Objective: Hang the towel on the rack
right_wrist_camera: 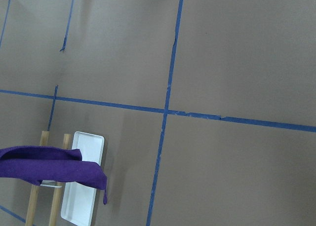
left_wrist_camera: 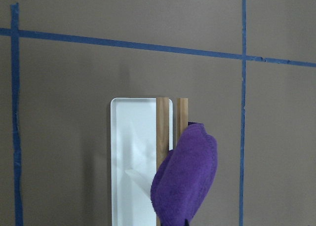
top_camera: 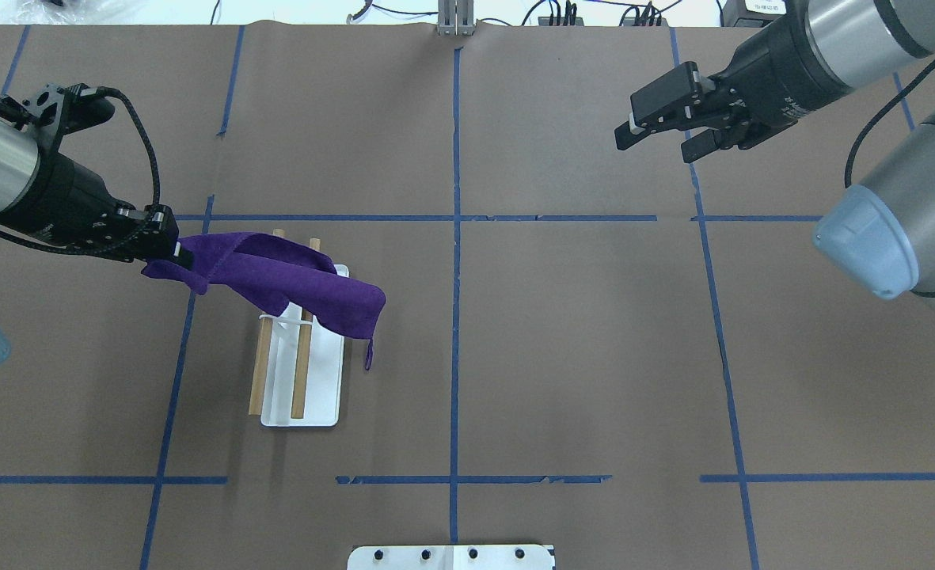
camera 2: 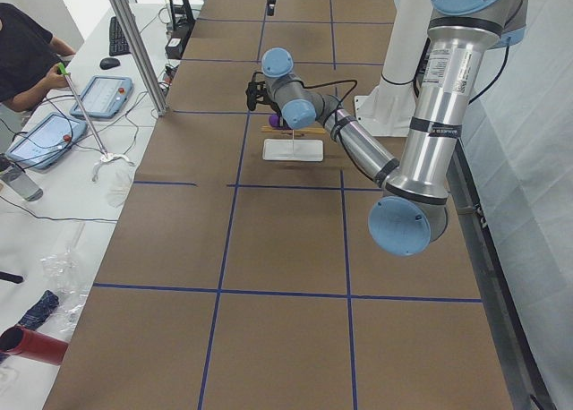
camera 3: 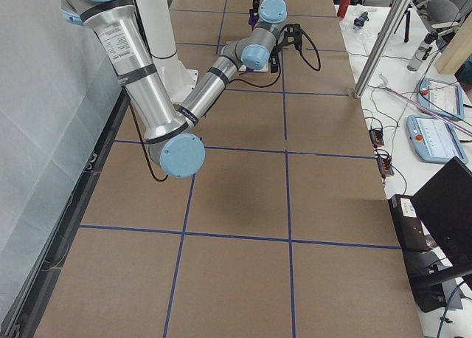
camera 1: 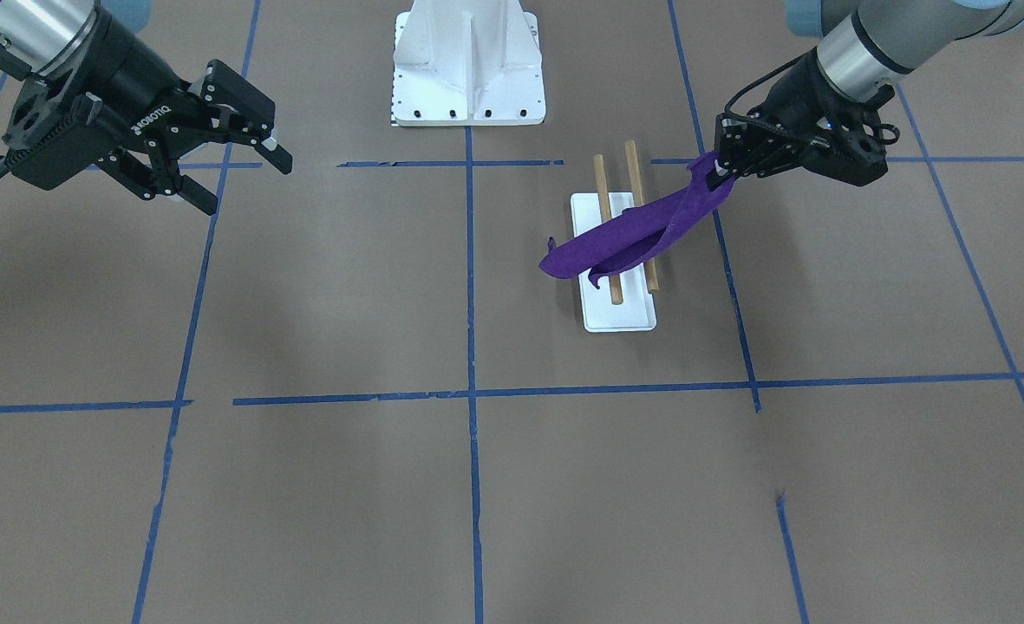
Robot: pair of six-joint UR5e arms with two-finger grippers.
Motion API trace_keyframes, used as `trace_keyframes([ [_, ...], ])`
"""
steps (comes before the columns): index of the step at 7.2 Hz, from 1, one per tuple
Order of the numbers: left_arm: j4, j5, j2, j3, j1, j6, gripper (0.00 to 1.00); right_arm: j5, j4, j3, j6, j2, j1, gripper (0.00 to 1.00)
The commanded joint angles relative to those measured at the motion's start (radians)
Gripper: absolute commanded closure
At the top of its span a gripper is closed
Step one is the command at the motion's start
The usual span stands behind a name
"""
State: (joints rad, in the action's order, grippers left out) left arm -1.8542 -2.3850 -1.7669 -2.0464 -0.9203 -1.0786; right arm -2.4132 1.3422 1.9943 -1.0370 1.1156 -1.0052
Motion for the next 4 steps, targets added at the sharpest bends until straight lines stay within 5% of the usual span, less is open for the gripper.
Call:
trace_keyframes([
  [1, 0.000, 0.000, 0.020, 0.021, 0.001, 0.014, 1.00, 0.000, 0.000, 0.003, 0.000, 0.003, -0.003, 0.00],
  [2, 0.000, 0.001, 0.014, 0.059, 0.006, 0.014, 0.66, 0.000, 0.000, 0.003, 0.000, 0.003, -0.004, 0.00],
  [4, -0.042, 0.000, 0.018, 0.113, 0.008, 0.014, 0.18, 0.000, 0.000, 0.004, 0.000, 0.003, -0.007, 0.00],
])
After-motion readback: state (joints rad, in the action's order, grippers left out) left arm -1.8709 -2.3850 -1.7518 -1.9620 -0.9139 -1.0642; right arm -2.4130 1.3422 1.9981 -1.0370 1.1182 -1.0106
